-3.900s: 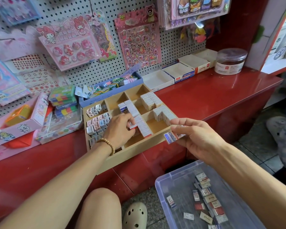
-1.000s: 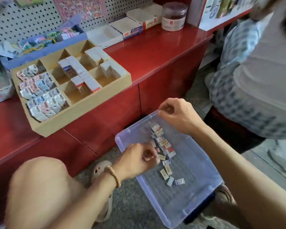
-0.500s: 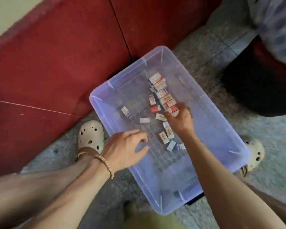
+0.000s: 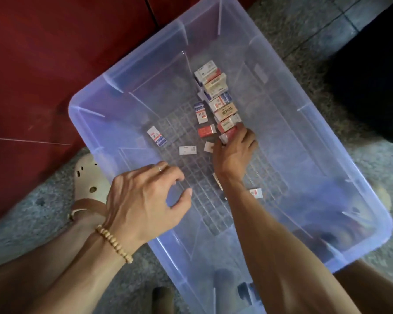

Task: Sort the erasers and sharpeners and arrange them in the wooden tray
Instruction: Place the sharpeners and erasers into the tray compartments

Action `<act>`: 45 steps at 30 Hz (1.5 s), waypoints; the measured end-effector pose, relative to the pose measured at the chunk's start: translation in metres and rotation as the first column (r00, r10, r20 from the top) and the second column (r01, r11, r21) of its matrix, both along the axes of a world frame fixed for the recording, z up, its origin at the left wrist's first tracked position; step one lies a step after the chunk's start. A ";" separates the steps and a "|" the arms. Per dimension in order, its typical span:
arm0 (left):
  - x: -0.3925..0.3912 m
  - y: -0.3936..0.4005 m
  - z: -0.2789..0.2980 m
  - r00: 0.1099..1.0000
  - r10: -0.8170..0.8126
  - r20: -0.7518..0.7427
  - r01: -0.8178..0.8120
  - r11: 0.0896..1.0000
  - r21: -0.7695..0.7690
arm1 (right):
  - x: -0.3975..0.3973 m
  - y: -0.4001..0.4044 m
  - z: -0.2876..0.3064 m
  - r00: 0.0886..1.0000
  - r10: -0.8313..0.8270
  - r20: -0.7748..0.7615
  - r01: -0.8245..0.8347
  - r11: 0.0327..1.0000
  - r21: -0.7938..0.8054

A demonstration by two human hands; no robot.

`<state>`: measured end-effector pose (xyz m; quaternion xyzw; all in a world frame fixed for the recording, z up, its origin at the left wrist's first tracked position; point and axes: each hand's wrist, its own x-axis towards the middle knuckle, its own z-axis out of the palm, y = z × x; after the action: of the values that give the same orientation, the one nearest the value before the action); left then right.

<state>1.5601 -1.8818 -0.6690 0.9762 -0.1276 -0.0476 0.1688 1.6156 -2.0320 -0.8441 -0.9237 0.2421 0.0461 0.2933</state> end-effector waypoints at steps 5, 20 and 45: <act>-0.001 -0.001 -0.003 1.000 0.021 -0.007 -0.021 1.000 0.015 | 0.017 0.008 0.005 0.989 0.011 -0.144 -0.018 0.999 -0.047; 0.001 -0.002 -0.001 0.999 0.046 -0.021 -0.044 0.997 0.068 | -0.014 -0.004 -0.003 0.854 0.475 -0.213 -0.511 0.841 -0.176; 0.002 -0.030 0.093 0.972 0.220 -0.079 -0.234 0.904 -0.359 | -0.020 -0.013 0.228 0.951 -0.002 -0.308 0.299 -0.232 0.926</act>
<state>1.5619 -1.9119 -0.5763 0.9348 -0.0165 -0.0211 0.3541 1.5960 -2.0450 -0.6162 -0.3040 0.2542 0.2682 0.8781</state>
